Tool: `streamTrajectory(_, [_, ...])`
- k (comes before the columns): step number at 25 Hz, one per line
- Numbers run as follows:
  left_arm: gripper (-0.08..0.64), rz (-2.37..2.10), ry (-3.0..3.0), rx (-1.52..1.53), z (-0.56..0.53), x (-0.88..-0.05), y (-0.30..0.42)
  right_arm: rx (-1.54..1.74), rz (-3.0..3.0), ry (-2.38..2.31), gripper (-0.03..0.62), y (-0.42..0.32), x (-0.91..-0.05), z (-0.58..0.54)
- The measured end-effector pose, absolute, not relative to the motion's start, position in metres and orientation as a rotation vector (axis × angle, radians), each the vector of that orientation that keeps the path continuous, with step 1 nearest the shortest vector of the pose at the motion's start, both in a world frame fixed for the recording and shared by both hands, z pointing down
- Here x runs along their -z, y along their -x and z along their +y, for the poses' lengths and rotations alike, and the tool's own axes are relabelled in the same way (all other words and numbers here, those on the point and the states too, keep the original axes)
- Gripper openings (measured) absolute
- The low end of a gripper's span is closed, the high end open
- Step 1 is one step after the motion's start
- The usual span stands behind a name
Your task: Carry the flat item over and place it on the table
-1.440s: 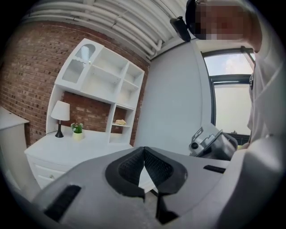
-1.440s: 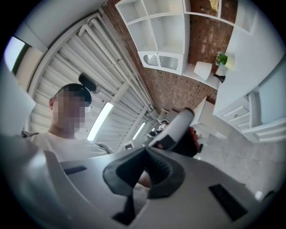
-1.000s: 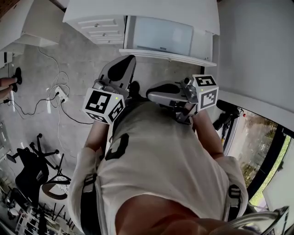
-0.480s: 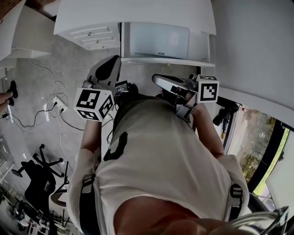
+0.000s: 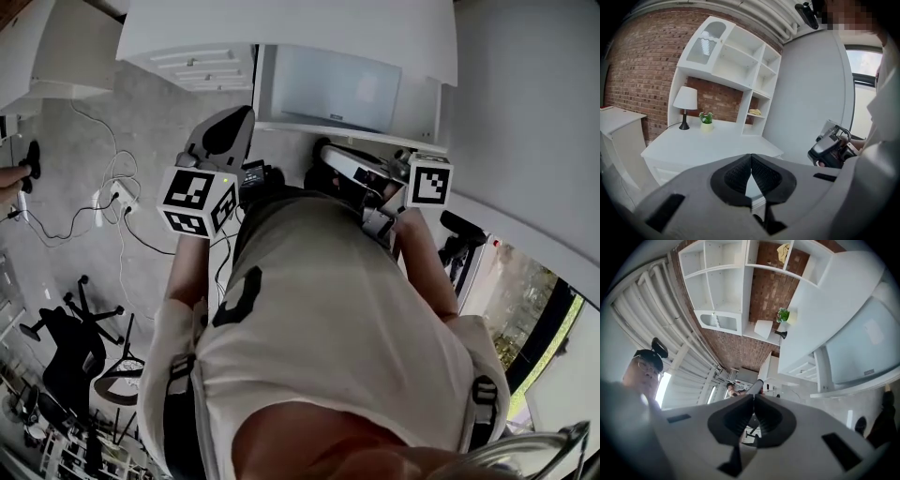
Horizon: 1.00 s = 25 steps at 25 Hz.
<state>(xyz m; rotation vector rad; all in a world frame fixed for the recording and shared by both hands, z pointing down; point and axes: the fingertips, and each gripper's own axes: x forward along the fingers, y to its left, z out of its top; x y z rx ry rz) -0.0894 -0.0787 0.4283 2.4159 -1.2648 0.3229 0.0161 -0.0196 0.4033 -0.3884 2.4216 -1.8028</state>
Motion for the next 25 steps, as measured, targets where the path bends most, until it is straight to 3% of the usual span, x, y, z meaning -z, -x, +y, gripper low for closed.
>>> streamTrajectory(17, [0.02,-1.23,-2.135,-0.635,-0.167,-0.535,0.02,1.969,2.608,0.709,0.009,-0.151,-0.502,-0.109])
streamTrajectory(23, [0.021,-1.141,-2.015,-0.713,-0.187,-0.598,0.013,2.05,2.467,1.09,0.011,-0.233,-0.57,-0.146])
streamTrajectory(24, [0.025,-1.126,-1.992,-0.722,-0.19,-0.607,0.013,2.064,2.44,1.163,0.011,-0.247,-0.582,-0.151])
streamTrajectory(25, [0.085,-1.113,-1.968,-0.728,-0.193,-0.616,0.012,2.079,2.423,1.222,0.027,-0.259,-0.593,-0.155])
